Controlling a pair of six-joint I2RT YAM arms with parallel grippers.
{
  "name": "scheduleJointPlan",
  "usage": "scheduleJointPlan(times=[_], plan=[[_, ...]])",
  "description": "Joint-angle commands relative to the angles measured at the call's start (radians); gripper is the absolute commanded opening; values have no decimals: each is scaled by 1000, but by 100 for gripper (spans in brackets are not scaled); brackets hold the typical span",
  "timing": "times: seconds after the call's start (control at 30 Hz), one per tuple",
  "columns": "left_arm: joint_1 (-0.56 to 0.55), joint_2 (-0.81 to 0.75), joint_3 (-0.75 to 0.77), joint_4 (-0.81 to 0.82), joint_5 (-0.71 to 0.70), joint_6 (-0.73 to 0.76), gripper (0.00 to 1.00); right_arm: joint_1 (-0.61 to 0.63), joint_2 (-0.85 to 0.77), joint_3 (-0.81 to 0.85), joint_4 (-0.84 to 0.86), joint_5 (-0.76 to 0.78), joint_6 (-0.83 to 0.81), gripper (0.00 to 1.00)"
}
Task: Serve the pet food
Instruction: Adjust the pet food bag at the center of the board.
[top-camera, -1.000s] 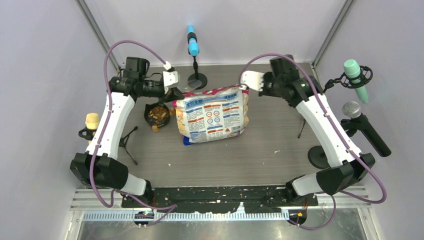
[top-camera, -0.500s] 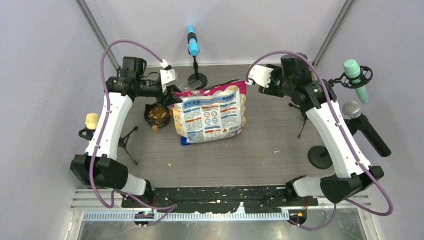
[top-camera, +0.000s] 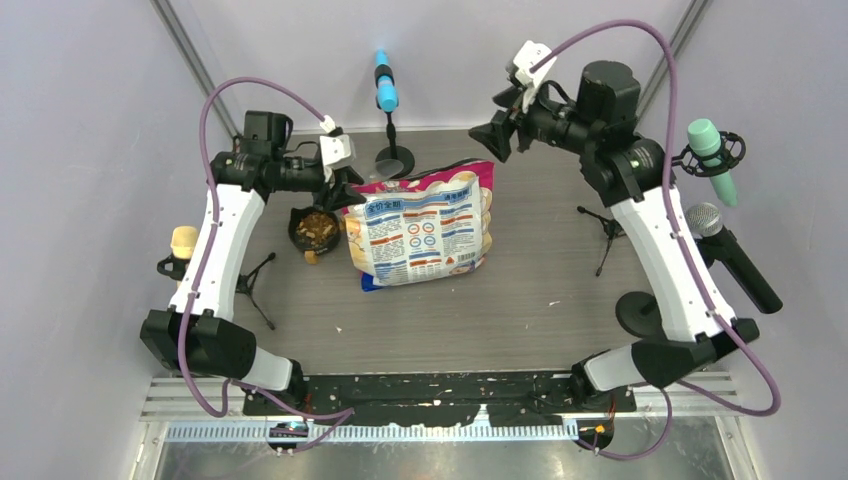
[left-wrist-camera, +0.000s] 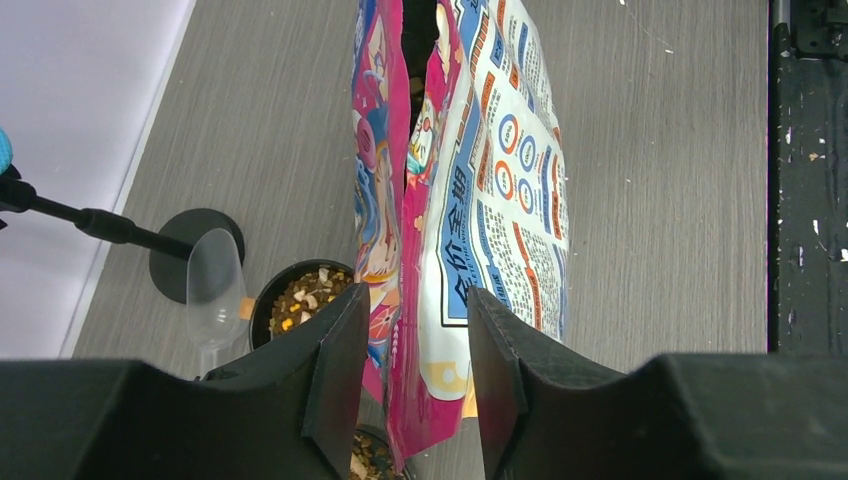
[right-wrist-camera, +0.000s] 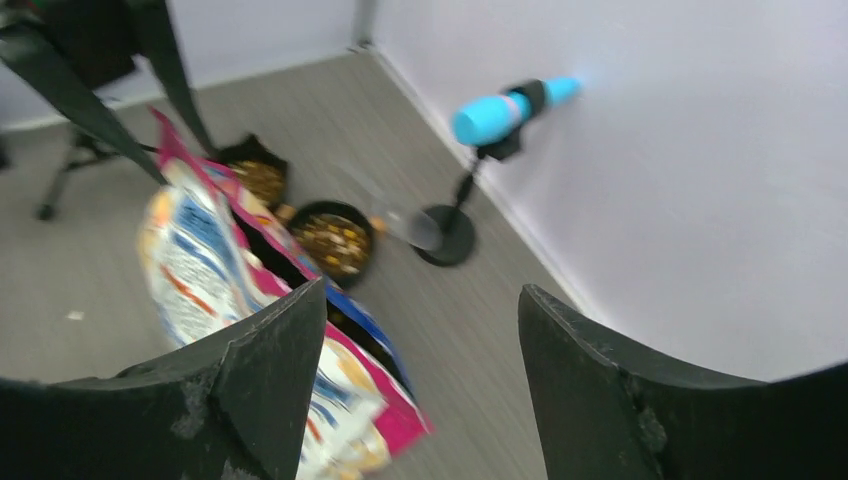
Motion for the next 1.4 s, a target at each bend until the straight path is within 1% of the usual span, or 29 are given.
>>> scheduleJointPlan(times=[0.0, 0.07, 0.1, 0.23, 0.27, 0.33, 0.47, 0.53, 0.57, 0.67, 0.73, 0.77, 0.87, 0.9, 0.93, 0.97, 1.07, 1.1, 1.2, 1.23, 1.3, 1.33, 1.37], plan=[[-3, 2, -7, 8, 8, -15, 42, 36, 101, 29, 116, -225, 234, 78], [-2, 10, -5, 2, -7, -13, 40, 73, 135, 37, 115, -217, 205, 82], [-2, 14, -4, -3, -14, -11, 37, 100, 149, 60, 97, -214, 192, 83], [-1, 28, 8, -43, -31, 17, 20, 193, 252, 139, -4, -194, 37, 88], [-1, 29, 9, -51, -32, 23, 17, 208, 283, 148, -18, -167, 14, 89], [-2, 26, 7, -63, -29, 36, 14, 263, 323, 171, -64, -122, -45, 91], [4, 19, 6, -85, -17, 67, 3, 315, 374, 183, -83, -44, -140, 93], [6, 17, 7, -91, -11, 76, 0, 328, 395, 200, -92, -21, -173, 93], [7, 16, 8, -92, -11, 76, 0, 329, 411, 210, -101, -25, -196, 93], [11, 17, 16, -92, -6, 76, 0, 331, 453, 295, -194, -34, -259, 93], [13, 17, 20, -91, -1, 75, 0, 332, 486, 339, -254, -34, -287, 91], [13, 15, 21, -84, 0, 72, 1, 332, 497, 343, -262, -21, -290, 90], [12, 12, 17, -57, 0, 48, 18, 332, 485, 331, -258, 21, -290, 89], [12, 12, 14, -47, 1, 35, 26, 331, 480, 329, -254, 43, -290, 89], [13, 13, 12, -30, 1, 21, 31, 330, 469, 325, -252, 59, -293, 89], [12, 14, 9, -16, 2, 8, 34, 325, 465, 324, -256, 64, -301, 90], [12, 17, 5, 22, -15, -29, 38, 311, 460, 338, -300, 56, -334, 91], [13, 17, 6, 29, -19, -35, 39, 305, 463, 349, -340, 58, -353, 91], [14, 13, 10, 60, -37, -68, 41, 286, 474, 357, -421, 98, -394, 89], [14, 10, 9, 73, -44, -80, 42, 282, 472, 348, -443, 107, -408, 87], [16, 4, 9, 93, -57, -101, 43, 270, 464, 336, -464, 125, -422, 78], [19, -1, 8, 107, -66, -120, 43, 264, 463, 333, -468, 127, -425, 67], [22, -3, 5, 124, -75, -142, 44, 263, 464, 332, -470, 128, -429, 62]])
